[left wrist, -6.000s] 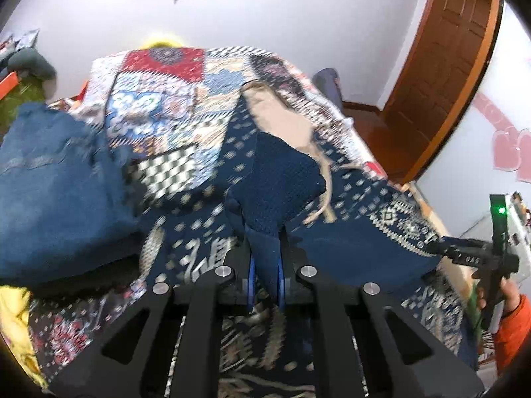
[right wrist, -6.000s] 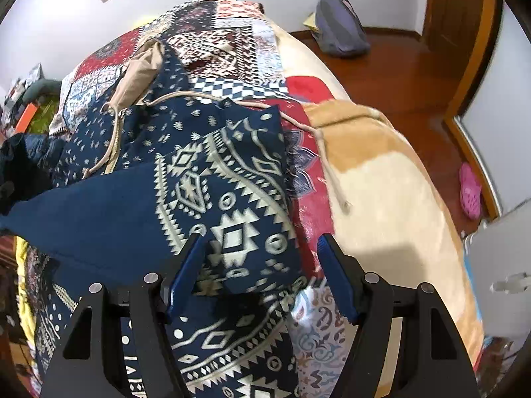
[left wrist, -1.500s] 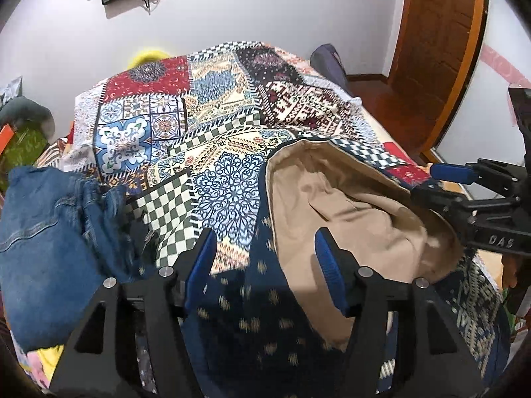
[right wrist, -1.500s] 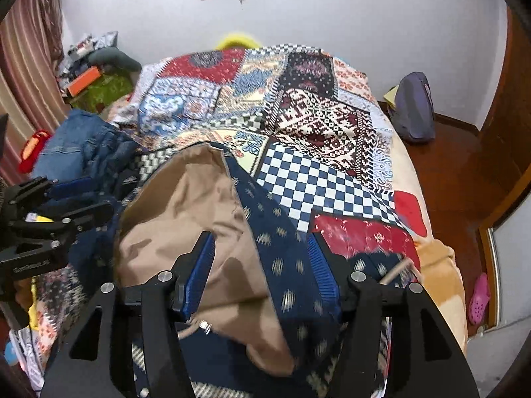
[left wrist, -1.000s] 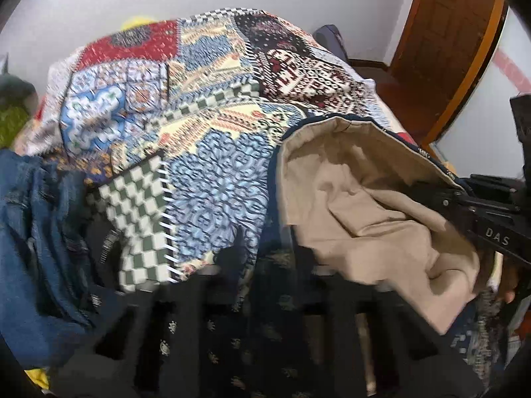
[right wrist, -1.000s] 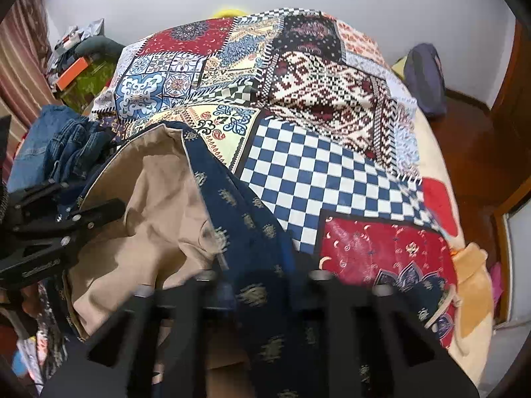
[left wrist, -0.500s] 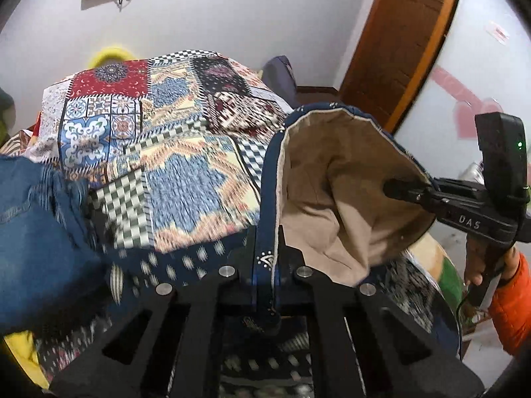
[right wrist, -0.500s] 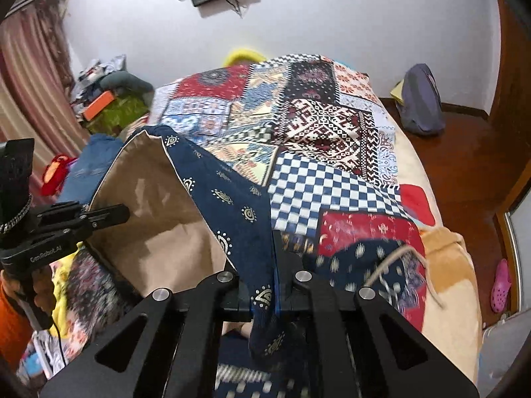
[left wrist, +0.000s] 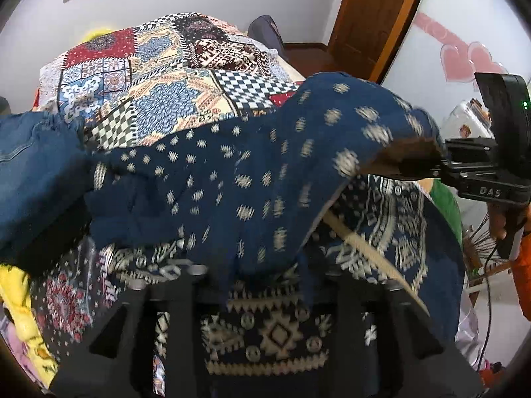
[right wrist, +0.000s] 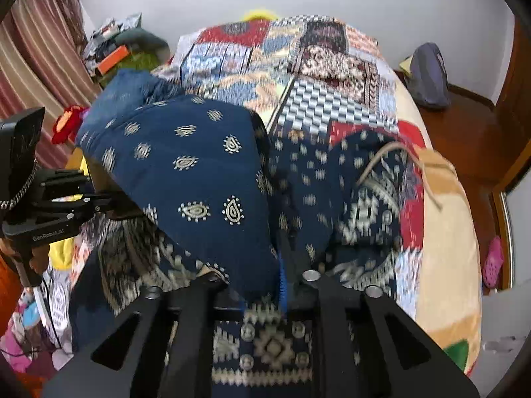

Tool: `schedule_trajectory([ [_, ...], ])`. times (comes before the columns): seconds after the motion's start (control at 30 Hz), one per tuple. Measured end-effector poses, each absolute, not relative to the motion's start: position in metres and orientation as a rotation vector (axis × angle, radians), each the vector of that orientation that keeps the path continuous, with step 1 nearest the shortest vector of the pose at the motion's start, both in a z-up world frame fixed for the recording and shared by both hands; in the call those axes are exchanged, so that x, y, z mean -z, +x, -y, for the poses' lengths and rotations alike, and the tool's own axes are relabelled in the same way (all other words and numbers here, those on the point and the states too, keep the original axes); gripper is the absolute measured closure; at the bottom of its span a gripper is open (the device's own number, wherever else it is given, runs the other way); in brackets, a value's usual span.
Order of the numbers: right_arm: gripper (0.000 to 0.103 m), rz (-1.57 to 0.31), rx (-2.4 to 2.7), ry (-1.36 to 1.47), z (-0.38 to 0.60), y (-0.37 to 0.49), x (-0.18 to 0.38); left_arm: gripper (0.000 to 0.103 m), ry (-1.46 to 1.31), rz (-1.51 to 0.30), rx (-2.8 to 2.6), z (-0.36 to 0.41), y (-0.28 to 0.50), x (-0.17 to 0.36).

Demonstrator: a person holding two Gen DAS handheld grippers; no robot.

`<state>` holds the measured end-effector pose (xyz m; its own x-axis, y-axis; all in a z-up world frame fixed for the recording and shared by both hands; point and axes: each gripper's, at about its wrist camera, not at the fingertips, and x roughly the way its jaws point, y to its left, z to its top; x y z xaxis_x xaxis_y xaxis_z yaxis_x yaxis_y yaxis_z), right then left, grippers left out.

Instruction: Fold large clothes

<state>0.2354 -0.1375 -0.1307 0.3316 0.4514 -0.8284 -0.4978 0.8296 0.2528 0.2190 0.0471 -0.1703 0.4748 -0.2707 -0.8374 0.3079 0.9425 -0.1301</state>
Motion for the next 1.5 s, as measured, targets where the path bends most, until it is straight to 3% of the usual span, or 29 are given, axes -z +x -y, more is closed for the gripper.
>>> schedule_trajectory([
  [0.1, 0.065, -1.065, -0.621, -0.040, 0.148, 0.224, 0.124, 0.062, 0.064, -0.982, 0.357, -0.048, 0.204, 0.159],
  [0.33, 0.064, -0.992, -0.635, -0.025, 0.160, 0.215, 0.091, 0.059, 0.057, -0.865, 0.346, -0.054, 0.198, 0.110],
  [0.4, 0.063, -0.951, -0.646, -0.002, 0.161, 0.217, 0.077, 0.053, 0.044, -0.829, 0.342, -0.055, 0.204, 0.097],
  [0.57, 0.050, -0.863, -0.635, 0.063, 0.156, 0.230, 0.059, 0.051, 0.024, -0.804, 0.329, -0.048, 0.232, 0.085],
  [0.67, 0.050, -0.881, -0.612, 0.077, 0.145, 0.244, 0.071, 0.049, 0.014, -0.834, 0.333, -0.040, 0.247, 0.099],
  [1.07, 0.050, -1.207, -0.565, -0.037, 0.111, 0.252, 0.202, 0.048, 0.118, -1.090, 0.221, -0.025, 0.264, 0.229],
  [1.37, 0.050, -1.136, -0.586, -0.077, 0.124, 0.245, 0.174, 0.042, 0.038, -1.010, 0.217, -0.055, 0.236, 0.199],
  [1.5, 0.050, -1.065, -0.547, -0.032, 0.148, 0.253, 0.152, 0.031, -0.040, -0.929, 0.145, -0.094, 0.227, 0.171],
])
